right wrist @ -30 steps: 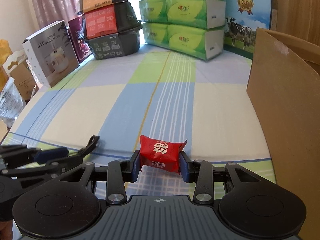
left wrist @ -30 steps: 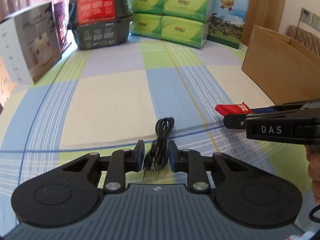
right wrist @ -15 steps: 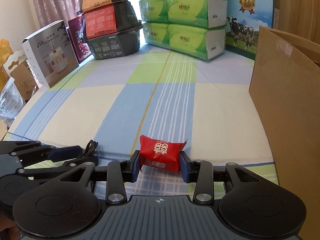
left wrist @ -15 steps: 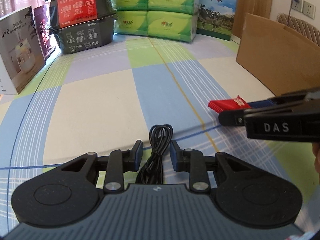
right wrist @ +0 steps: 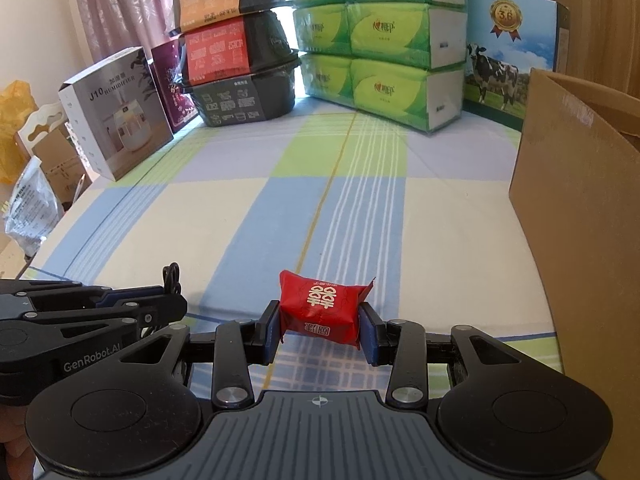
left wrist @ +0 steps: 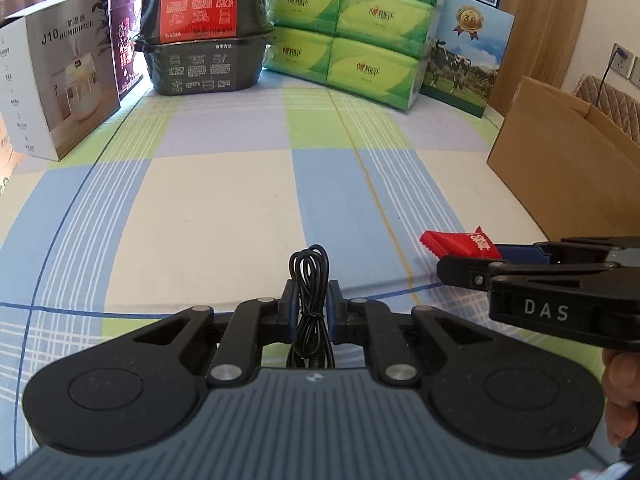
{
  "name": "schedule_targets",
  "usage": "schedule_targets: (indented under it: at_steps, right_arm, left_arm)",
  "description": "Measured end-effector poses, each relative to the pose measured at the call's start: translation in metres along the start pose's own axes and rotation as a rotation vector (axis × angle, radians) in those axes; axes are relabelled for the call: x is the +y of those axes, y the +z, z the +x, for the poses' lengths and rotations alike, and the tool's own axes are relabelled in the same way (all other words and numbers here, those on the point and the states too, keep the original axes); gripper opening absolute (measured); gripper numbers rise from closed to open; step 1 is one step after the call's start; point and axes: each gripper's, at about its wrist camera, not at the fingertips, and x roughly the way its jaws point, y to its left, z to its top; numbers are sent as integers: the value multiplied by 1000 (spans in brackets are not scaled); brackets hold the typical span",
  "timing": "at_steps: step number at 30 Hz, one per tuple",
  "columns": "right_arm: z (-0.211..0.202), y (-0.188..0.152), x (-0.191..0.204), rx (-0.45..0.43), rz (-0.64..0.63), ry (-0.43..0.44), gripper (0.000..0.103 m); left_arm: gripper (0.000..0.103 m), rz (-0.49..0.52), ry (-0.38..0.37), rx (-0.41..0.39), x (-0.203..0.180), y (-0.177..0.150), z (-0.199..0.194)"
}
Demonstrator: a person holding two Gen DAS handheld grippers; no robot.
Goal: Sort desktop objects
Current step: 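Grasp the black cable with the left tool while the right tool holds the candy, then carry the cable and candy packet together over the cardboard box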
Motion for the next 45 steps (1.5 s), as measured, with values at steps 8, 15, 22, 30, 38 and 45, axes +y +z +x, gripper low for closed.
schedule_targets:
  at_steps: [8,15,22,30,38,45]
  right_arm:
    - [-10,7,4,-38,10,7,37]
    - [-19,9,9,-56,3,15,37]
    - [-37,5,7,-66,0,-6,37]
    - [-82,-10,6,-94,-24,-27,37]
    - [-138,-31,10,-125,-42,-62,37]
    - [-195,-56,19,-145,-14,-50,37]
  left_arm:
    - [7,-16,-11,-16,3,4,-14]
    - [7,-14,-12,-15,4,6,-19]
    - [7,-12,-22,-24,-2,8,-34]
    - [7,-2,-29,-49,-14,4,-67]
    - [7,-52,-30,-36,-26,-25,-112]
    - [7,-112,-45,1,-49,-62,-149]
